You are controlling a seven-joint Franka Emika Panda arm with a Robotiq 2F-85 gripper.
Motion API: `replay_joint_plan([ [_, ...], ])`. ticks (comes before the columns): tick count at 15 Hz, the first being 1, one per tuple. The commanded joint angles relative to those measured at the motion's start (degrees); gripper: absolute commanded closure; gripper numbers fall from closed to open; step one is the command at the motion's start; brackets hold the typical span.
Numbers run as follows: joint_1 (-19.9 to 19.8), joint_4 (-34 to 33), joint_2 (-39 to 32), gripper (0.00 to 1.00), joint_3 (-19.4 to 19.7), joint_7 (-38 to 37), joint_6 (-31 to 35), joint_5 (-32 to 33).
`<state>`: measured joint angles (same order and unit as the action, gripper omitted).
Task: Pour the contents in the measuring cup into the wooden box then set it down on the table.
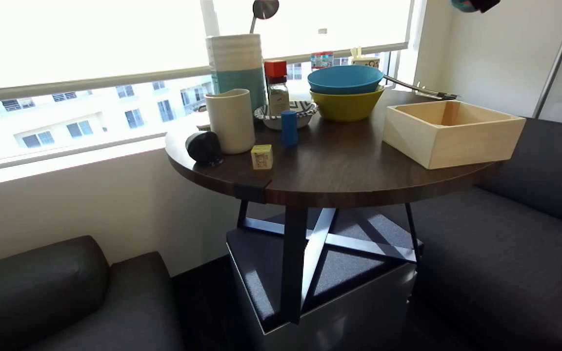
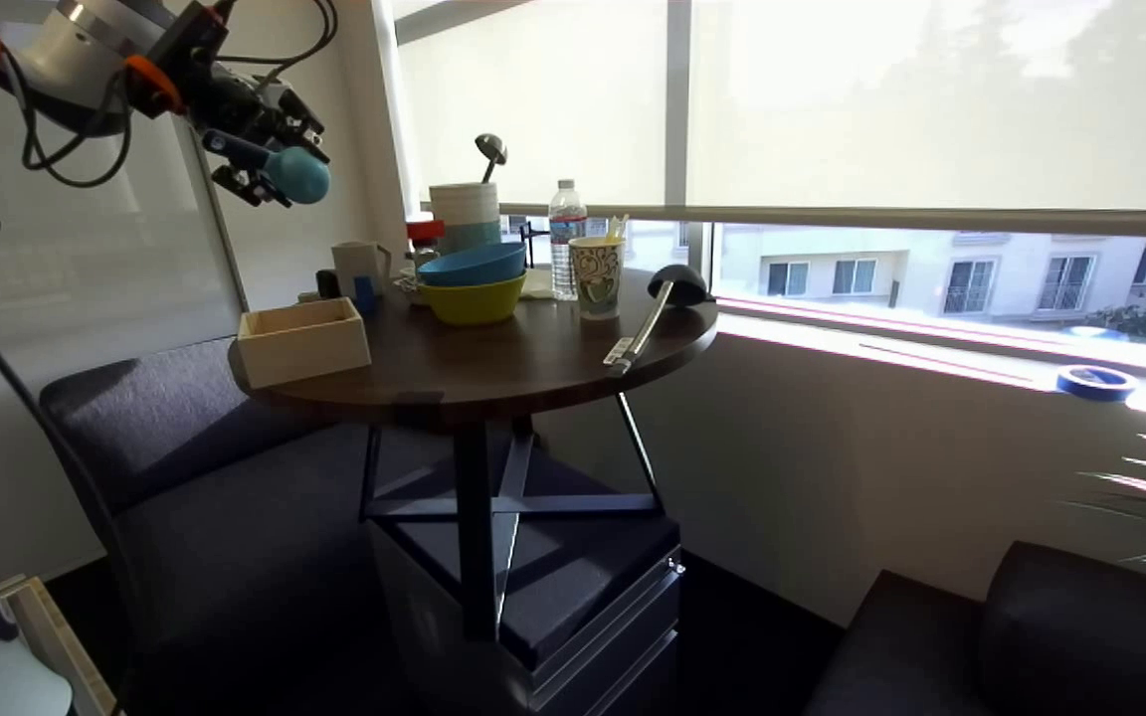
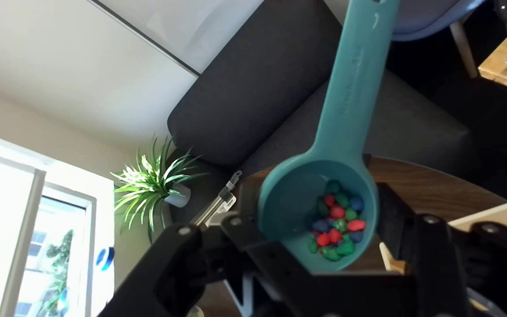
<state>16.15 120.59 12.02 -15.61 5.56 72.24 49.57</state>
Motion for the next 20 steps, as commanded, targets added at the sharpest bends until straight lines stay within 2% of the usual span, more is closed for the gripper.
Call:
replay_joint_plan([
  [1,0.77,4.10,6.00,0.59,1.94,3.92,4.55,-3.76],
  [4,0.98,5.97,7.70,0.59,2.69,5.15,6.86,-5.70],
  [5,0.41,3.60,5.32,0.34,1.80,3.65,4.60,-4.16],
  [8,0.44,4.76,5.88,0.34,2.06,3.80,5.65,-4.60],
  [9,0.83,5.09,5.48,0.59,1.55,4.32,6.00,-3.59],
  [20,2.52,7.71,0.67,0.59,-2.43,8.16,2.41,5.83],
])
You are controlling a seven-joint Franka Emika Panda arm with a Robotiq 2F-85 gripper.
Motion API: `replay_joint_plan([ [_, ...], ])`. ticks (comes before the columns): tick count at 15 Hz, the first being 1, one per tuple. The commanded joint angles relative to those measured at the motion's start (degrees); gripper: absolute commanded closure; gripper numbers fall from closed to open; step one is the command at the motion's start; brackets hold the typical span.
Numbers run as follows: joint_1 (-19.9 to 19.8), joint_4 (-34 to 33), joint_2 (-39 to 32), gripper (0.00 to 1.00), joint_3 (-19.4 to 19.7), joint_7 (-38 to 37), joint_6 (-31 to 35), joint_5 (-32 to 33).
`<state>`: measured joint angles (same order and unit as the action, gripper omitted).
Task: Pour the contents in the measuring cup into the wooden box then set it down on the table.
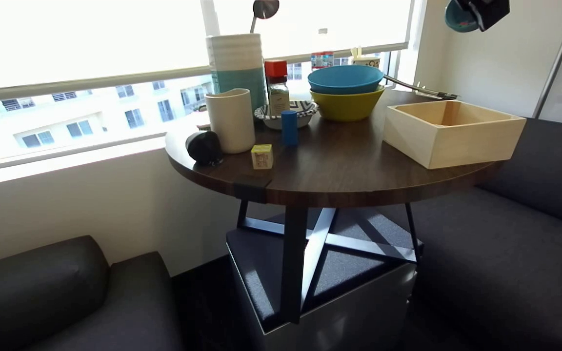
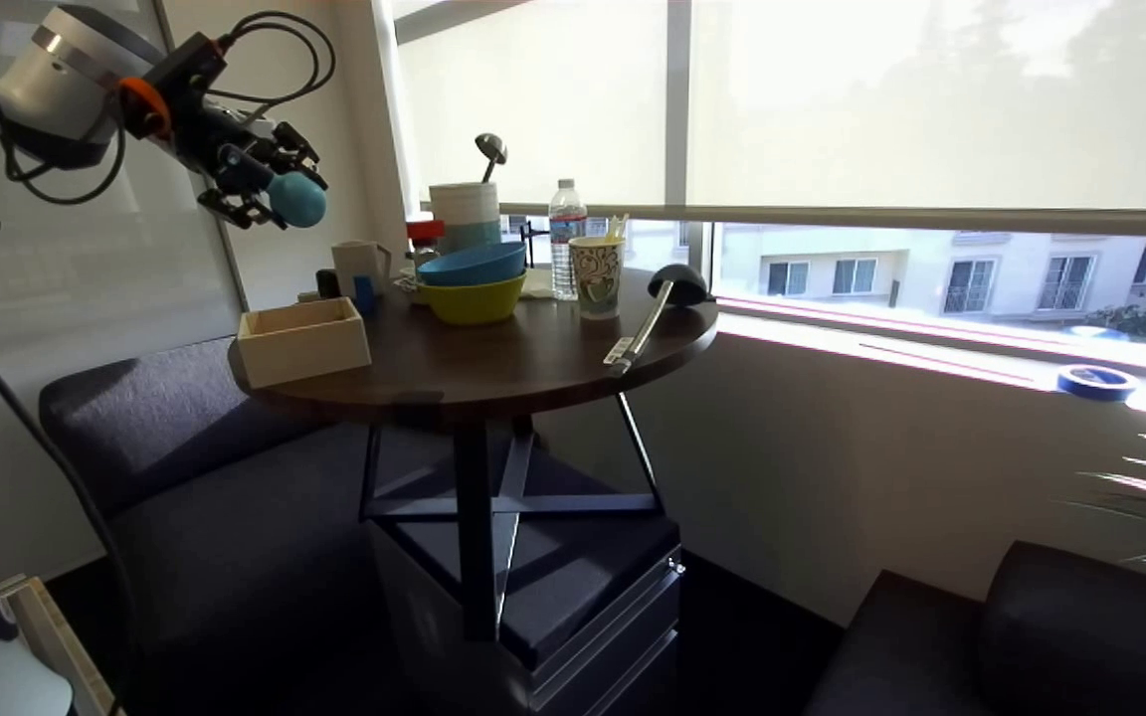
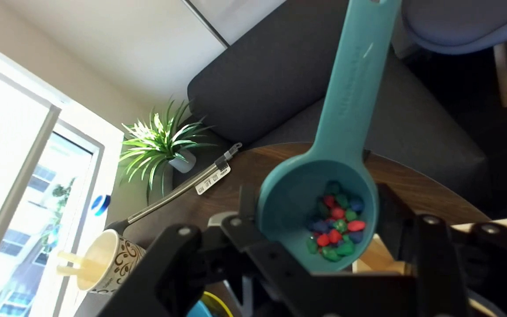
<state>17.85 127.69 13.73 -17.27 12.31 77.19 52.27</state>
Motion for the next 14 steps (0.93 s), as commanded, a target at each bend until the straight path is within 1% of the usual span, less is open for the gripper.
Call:
replay_joint_plan([
  [1,0.96,0.75,-1.30,0.59,-0.90,1.40,-3.05,3.34],
  [6,1.09,0.03,-3.34,0.59,-1.73,-0.98,-7.17,3.36],
  [7,1.19,-2.95,-8.63,0.59,-2.75,-4.24,-8.18,3.25],
  [12,1.57,-6.26,-15.46,0.59,-3.92,-11.75,-9.25,3.48],
  [14,1.48,-6.88,-16.33,0.59,-3.47,-11.35,-8.22,4.79],
])
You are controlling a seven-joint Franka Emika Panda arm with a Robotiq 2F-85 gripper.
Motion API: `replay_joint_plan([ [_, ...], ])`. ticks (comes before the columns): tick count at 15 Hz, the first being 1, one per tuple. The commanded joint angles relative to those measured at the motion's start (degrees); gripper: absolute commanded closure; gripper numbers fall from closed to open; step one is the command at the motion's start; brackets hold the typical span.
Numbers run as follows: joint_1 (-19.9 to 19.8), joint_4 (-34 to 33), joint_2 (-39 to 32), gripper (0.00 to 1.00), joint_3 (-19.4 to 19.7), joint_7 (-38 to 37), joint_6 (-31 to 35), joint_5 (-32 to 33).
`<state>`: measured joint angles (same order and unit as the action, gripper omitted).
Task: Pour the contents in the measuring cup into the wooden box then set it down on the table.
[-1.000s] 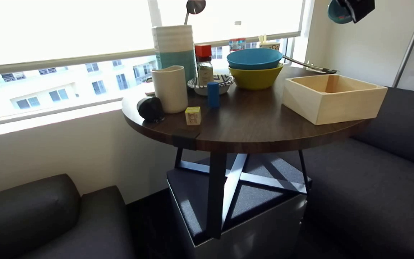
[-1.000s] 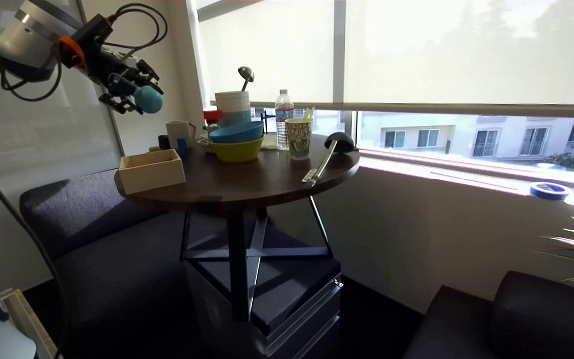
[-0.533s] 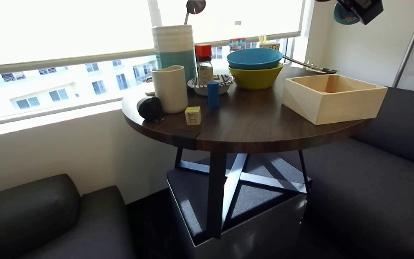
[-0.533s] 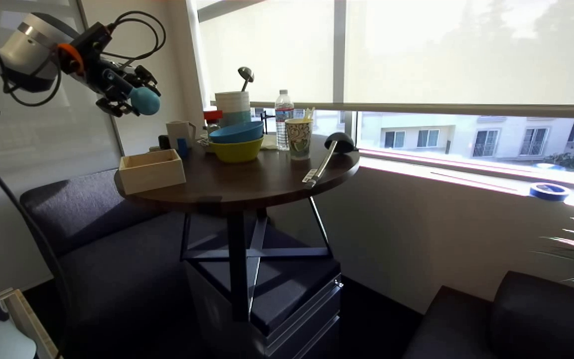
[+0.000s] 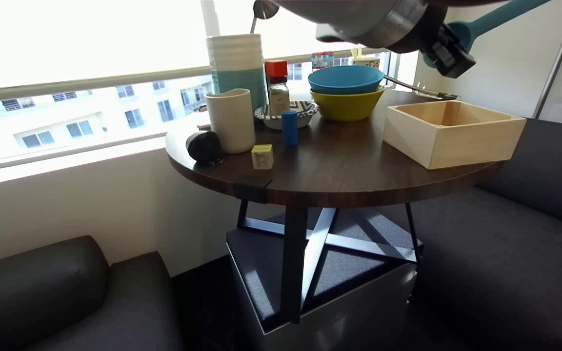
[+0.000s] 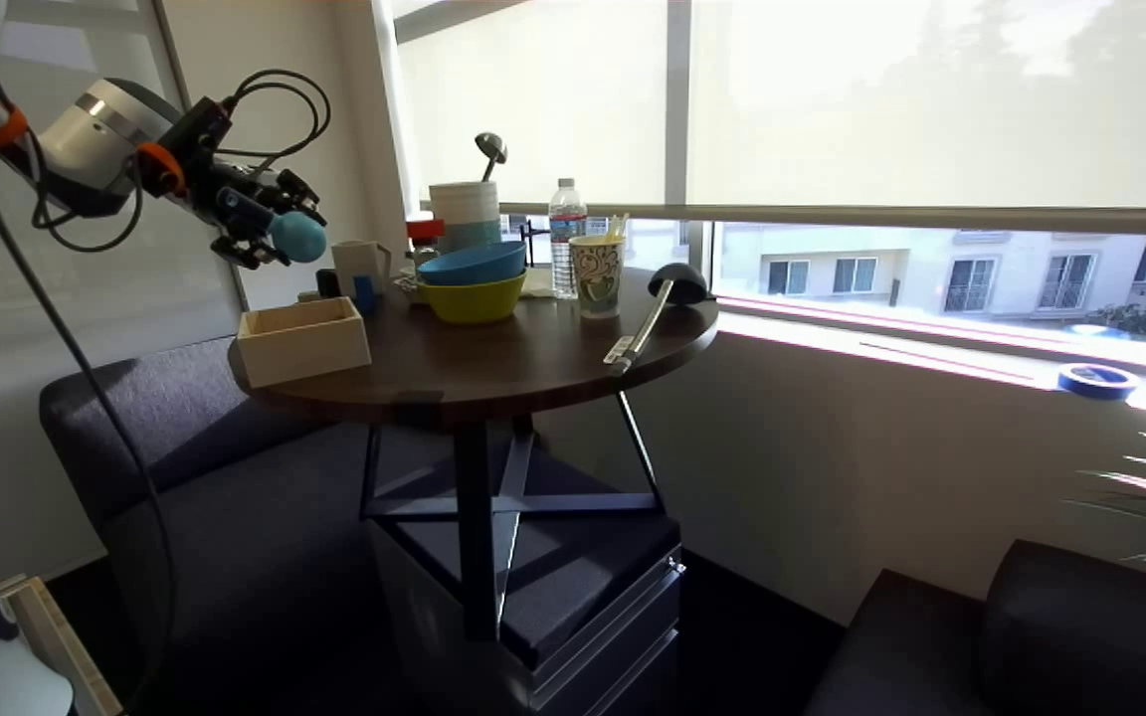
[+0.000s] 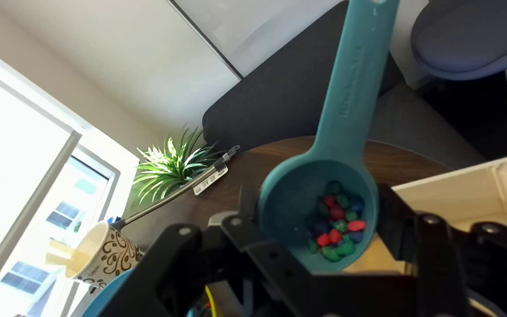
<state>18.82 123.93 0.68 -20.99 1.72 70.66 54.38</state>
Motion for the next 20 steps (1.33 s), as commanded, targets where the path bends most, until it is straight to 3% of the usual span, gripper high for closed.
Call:
replay_joint_plan([
  [1,0.27,-3.11,-2.82,0.59,0.59,0.19,-1.40,3.25],
  [13,1.33,-2.60,-2.75,0.59,0.07,7.31,-12.54,8.68],
  [20,1.61,-3.08,-4.17,0.59,-0.25,10.19,-15.54,12.52],
])
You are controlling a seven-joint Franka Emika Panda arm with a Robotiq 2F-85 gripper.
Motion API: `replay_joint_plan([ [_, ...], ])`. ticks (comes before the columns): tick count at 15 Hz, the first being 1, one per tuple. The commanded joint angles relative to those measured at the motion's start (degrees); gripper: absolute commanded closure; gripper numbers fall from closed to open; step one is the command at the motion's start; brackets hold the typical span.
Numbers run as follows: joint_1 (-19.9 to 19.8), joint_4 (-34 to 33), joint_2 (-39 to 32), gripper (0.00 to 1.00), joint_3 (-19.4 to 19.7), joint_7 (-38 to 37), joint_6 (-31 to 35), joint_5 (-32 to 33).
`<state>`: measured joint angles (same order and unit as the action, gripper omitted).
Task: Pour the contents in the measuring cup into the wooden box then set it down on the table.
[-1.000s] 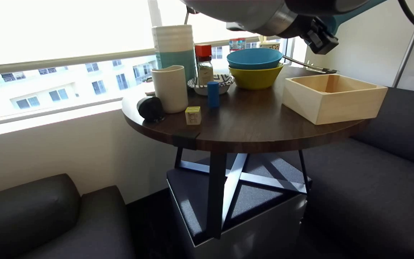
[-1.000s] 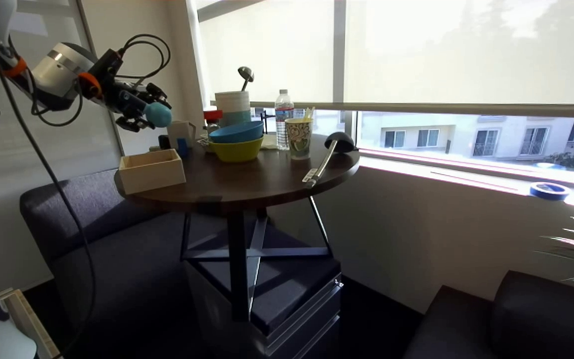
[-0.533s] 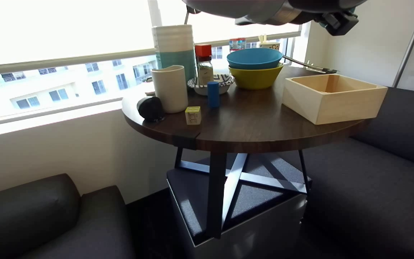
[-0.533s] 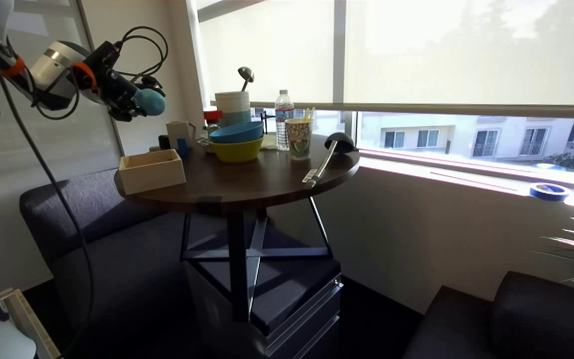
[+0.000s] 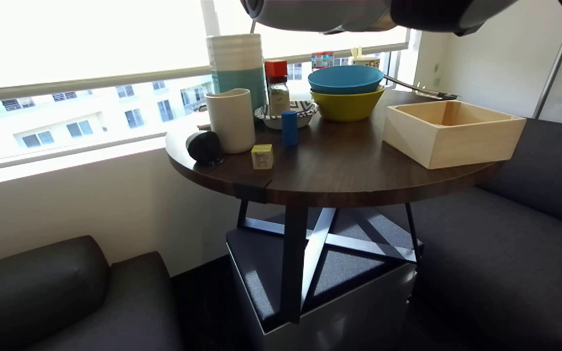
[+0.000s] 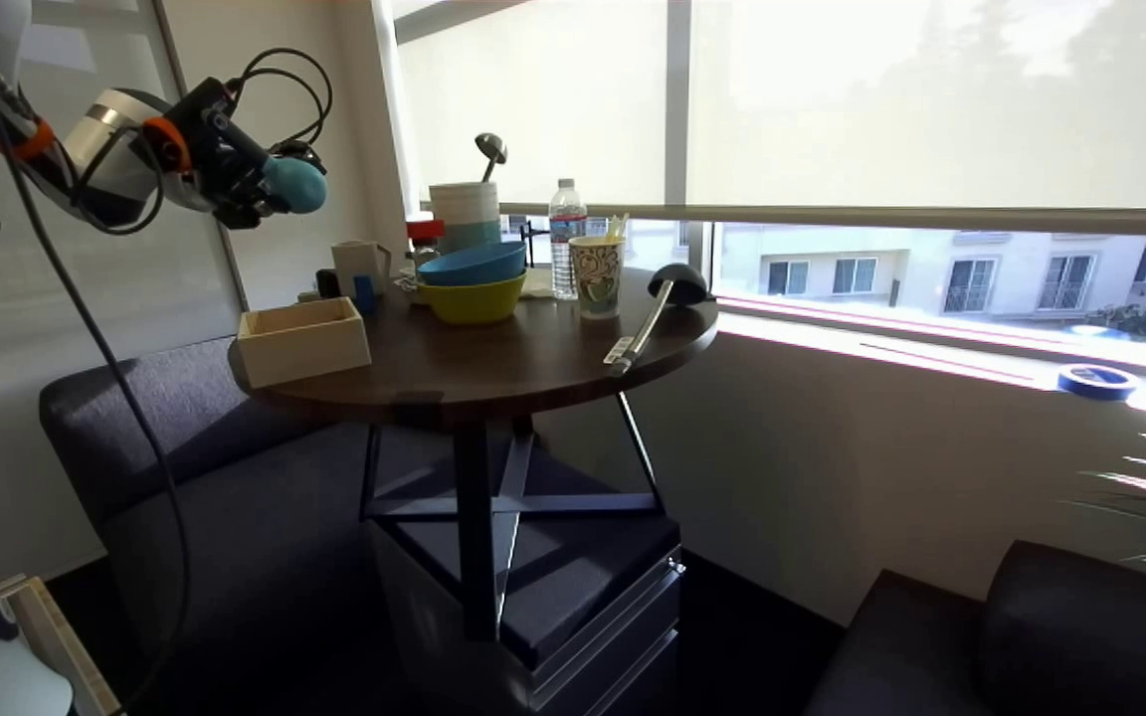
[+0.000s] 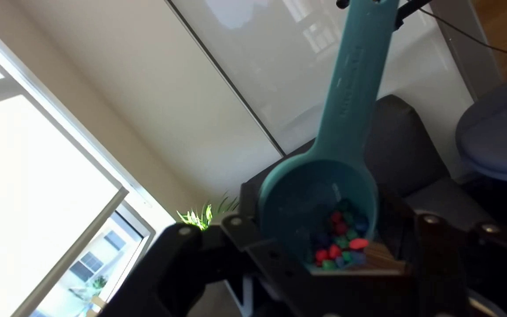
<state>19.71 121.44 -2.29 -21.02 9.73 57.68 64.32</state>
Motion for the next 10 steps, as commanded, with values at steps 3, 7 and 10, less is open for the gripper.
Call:
replay_joint_plan([
  [3,0.65,-1.00,-1.80,0.59,-0.16,2.32,-4.27,2.16],
  [7,0.69,-0.54,-2.07,0.59,-0.25,3.77,-5.14,3.56],
  [10,0.76,0.30,-2.12,0.59,-0.31,7.39,-5.46,7.30],
])
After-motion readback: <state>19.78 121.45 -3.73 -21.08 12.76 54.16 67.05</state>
